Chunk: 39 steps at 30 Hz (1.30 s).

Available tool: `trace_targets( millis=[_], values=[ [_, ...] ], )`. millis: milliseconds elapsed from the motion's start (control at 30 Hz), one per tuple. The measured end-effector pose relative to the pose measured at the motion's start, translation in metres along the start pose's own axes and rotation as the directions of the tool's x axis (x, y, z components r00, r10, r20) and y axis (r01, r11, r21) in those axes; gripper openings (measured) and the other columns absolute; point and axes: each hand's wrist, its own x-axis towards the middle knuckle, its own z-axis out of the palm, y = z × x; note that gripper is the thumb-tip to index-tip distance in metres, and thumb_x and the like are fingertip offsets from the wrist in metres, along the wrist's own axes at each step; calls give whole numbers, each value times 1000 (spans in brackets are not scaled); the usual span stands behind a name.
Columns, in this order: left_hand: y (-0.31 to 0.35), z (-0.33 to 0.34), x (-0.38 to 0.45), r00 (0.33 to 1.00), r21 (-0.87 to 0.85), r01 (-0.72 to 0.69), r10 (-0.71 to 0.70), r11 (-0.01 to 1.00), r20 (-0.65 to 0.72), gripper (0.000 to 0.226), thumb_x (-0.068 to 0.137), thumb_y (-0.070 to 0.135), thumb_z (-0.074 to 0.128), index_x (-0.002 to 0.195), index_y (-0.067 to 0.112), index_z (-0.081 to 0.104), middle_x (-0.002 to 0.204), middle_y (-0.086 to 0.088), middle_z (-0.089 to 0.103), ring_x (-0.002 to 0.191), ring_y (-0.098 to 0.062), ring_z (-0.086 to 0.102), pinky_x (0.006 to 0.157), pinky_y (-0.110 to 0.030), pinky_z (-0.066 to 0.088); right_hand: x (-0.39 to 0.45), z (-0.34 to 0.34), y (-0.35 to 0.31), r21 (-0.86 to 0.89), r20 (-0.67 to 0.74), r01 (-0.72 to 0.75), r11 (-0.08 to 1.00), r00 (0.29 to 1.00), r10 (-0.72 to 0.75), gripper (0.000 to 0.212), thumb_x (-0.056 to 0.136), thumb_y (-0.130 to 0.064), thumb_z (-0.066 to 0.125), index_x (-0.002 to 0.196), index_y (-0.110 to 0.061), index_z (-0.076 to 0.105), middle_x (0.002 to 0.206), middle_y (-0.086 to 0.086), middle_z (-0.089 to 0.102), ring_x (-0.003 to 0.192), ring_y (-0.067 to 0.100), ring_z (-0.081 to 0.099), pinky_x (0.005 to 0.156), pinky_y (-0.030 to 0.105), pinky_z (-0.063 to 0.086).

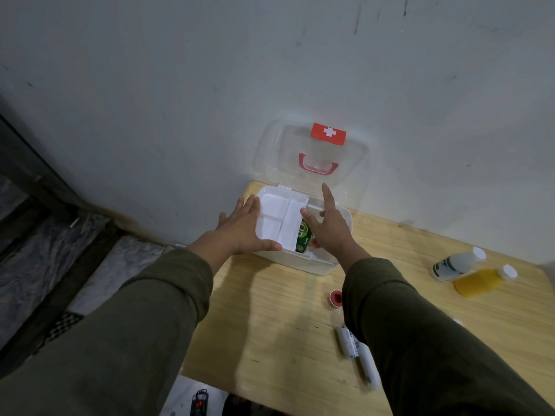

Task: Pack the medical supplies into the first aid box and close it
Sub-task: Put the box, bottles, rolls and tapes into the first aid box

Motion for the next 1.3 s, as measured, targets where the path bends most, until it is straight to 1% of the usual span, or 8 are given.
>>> trace_targets(
  millis=[167, 267, 467, 867, 967, 1100, 1200, 1300],
  values=[
    [1, 0, 0, 1000, 6, -4, 4, 1000, -4, 117, 74, 64, 61, 148, 13, -13, 160, -2, -13, 147, -25, -13, 116, -56, 6, -2, -4, -2, 10, -10, -12, 1000, 1000, 12, 75, 87, -53, 50, 146, -42, 5, 142, 18, 44, 115, 36, 57, 85, 52, 55],
    [1, 0, 0, 1000, 7, 0, 0, 1000, -3, 117, 74, 65, 60, 148, 12, -14, 160, -2, -14, 147, -25, -13, 116, -56, 7, -4, 0, -2, 28, 23, -8, 1000, 1000, 7, 70, 92, -46, 48, 148, -36, 8, 144, 16, 43, 117, 35, 57, 68, 34, 61],
    [0, -1, -1, 1000, -3, 7, -7, 1000, 13, 119, 73, 67, 60, 148, 12, -15, 159, -1, -16, 147, -23, -15, 117, -55, 6, -9, 14, -2, 107, 64, 33, 994, 997, -40, 71, 88, -55, 49, 146, -36, 13, 146, 13, 41, 129, 33, 45, 103, 55, 42],
    [-2, 1, 0, 1000, -17, -10, 10, 1000, -1, 119, 73, 66, 61, 148, 13, -14, 159, -1, -15, 147, -22, -14, 117, -55, 6, -6, 23, -1, 159, -136, -24, 987, 990, 46, 59, 93, -59, 29, 145, -35, 16, 143, 17, 43, 127, 36, 47, 104, 52, 42],
    [-3, 2, 0, 1000, -23, -19, 19, 1000, 1, 119, 72, 66, 61, 148, 13, -14, 159, -1, -16, 147, -22, -14, 117, -55, 7, -8, 25, -4, 328, -92, -28, 944, 994, 61, 55, 96, -53, 26, 146, -39, 8, 140, 16, 45, 123, 35, 50, 98, 51, 48],
    [-4, 1, 0, 1000, -17, -27, 27, 999, 1, 119, 73, 66, 61, 148, 12, -14, 159, -1, -16, 147, -22, -14, 117, -56, 7, -5, 27, -12, 422, -50, -30, 906, 997, 57, 53, 101, -40, 21, 149, -31, -1, 148, 13, 36, 123, 26, 47, 90, 29, 40],
    [-3, 1, 0, 1000, -15, -24, 24, 1000, -1, 119, 73, 66, 61, 148, 13, -14, 160, -1, -15, 147, -23, -14, 117, -55, 6, -4, 30, -14, 420, -31, -34, 907, 998, 52, 54, 101, -41, 19, 149, -32, -4, 148, 12, 35, 107, 14, 45, 88, 28, 40],
    [-2, 1, 0, 1000, -22, -29, 29, 999, -4, 119, 73, 65, 62, 148, 12, -13, 160, -1, -15, 147, -23, -14, 117, -55, 6, -5, 30, -13, 380, -39, -41, 924, 997, 60, 54, 100, -45, 19, 148, -34, -4, 147, 14, 37, 113, 19, 48, 97, 34, 43]
  ],
)
